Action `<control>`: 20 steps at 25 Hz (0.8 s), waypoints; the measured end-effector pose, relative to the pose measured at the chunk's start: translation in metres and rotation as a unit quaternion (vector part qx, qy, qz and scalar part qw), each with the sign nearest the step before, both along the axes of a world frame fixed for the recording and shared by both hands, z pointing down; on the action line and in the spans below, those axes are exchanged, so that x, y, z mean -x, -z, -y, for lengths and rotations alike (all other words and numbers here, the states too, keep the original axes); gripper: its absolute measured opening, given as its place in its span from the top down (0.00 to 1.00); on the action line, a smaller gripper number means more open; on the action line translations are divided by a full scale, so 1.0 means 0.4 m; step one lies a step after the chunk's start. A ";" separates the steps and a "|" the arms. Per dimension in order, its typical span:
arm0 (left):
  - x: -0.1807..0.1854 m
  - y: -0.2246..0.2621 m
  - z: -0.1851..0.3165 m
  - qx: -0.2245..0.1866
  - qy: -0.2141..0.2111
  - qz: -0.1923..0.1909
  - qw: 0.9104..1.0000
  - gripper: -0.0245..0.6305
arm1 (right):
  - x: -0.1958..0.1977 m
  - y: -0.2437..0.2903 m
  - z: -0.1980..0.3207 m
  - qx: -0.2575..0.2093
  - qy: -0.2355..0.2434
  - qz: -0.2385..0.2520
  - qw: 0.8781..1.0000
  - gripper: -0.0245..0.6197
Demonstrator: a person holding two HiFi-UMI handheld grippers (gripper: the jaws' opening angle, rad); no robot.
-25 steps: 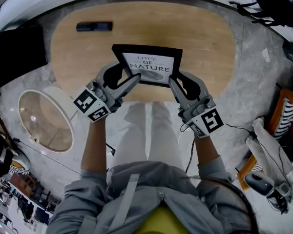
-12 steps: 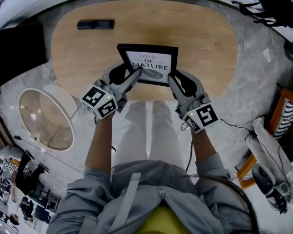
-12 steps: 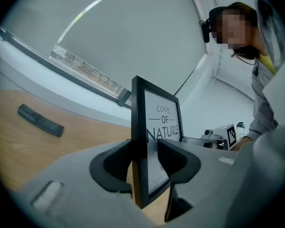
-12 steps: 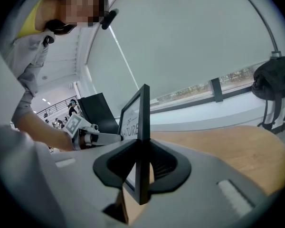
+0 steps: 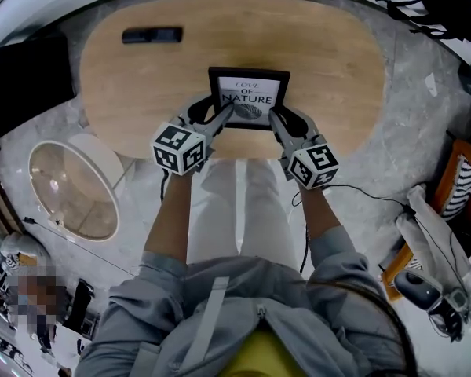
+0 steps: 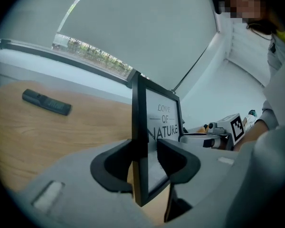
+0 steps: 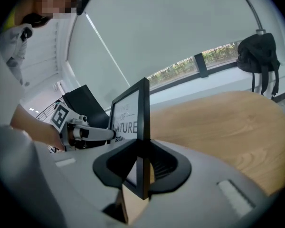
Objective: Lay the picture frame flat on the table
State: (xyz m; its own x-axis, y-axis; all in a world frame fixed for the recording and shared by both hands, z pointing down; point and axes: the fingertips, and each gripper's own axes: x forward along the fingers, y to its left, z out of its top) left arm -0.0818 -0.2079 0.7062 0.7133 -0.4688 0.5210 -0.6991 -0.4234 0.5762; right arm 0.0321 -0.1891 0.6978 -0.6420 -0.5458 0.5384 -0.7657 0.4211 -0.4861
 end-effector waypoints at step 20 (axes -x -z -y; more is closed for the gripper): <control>-0.016 -0.199 -0.031 0.093 0.010 0.019 0.995 0.70 | -0.017 -0.197 -0.021 0.108 -0.023 -0.037 0.993 0.83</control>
State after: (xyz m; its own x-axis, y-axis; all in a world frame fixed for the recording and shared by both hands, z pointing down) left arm -0.0755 -0.1954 0.7860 0.6836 -0.3754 0.6259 -0.7285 -0.2983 0.6168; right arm 0.0387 -0.1807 0.7765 -0.5740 -0.4407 0.6901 -0.8183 0.2775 -0.5034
